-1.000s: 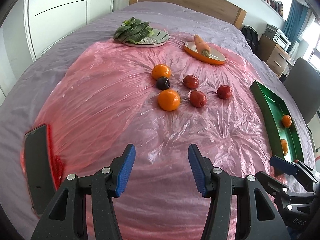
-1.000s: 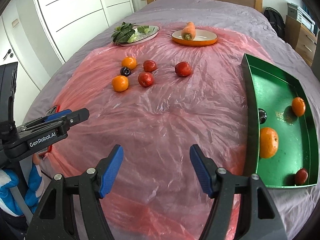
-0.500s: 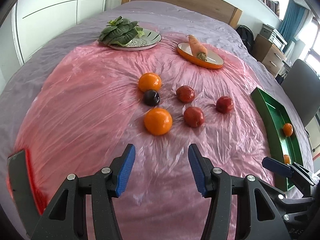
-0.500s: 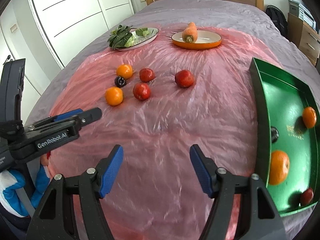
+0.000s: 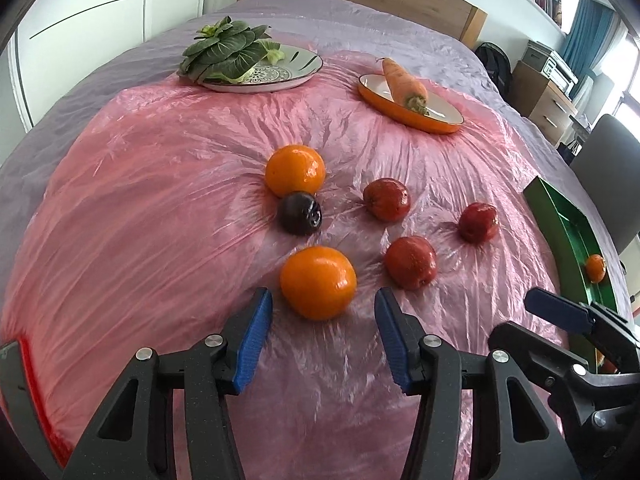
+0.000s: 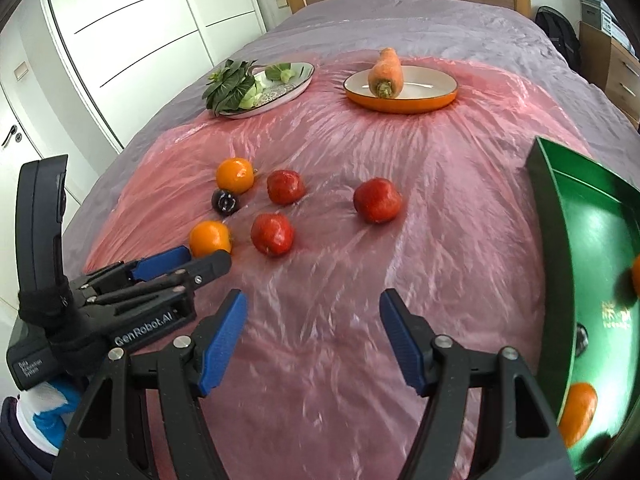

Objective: Organize fruits
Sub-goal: 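Grasp an orange with the left gripper while the right gripper grasps a red tomato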

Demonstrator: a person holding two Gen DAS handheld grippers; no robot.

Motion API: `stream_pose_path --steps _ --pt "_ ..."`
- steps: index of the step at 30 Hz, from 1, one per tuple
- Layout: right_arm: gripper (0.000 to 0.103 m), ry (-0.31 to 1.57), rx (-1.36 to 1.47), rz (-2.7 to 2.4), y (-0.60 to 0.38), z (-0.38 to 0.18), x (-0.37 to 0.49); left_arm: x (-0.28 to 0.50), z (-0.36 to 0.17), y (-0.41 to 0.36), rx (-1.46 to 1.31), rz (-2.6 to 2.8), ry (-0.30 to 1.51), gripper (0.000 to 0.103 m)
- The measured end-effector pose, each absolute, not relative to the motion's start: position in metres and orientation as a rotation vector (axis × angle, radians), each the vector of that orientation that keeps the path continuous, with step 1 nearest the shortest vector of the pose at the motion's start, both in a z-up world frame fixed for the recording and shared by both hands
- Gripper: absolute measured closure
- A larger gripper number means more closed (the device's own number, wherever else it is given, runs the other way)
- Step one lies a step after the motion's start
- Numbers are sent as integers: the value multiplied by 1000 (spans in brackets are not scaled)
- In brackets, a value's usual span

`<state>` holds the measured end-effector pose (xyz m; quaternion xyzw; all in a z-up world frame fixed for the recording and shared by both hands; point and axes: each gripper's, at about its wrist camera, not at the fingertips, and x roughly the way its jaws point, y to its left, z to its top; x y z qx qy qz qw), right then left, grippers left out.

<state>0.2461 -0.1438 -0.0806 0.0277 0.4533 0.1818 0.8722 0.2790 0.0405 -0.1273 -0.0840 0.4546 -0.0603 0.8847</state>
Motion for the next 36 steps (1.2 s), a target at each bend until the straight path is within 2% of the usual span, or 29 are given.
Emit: stream_pose_path --steps 5,17,20,22,24,34,36 --pt "0 949 58 413 -130 -83 262 285 -131 44 -186 -120 949 67" --pt "0 993 108 449 -107 -99 297 285 -138 46 -189 -144 911 69" --pt "6 1001 104 445 -101 -103 303 285 -139 49 -209 -154 903 69" --pt "17 1016 89 434 -97 -107 306 285 -140 51 -219 -160 902 69" --pt "22 1024 75 427 -93 -110 308 285 -140 52 -225 -165 901 69" --pt "40 1033 33 399 -85 -119 313 284 -143 49 -190 -169 897 70" --pt "40 1039 35 399 -85 -121 315 284 -144 49 -187 -169 897 70"
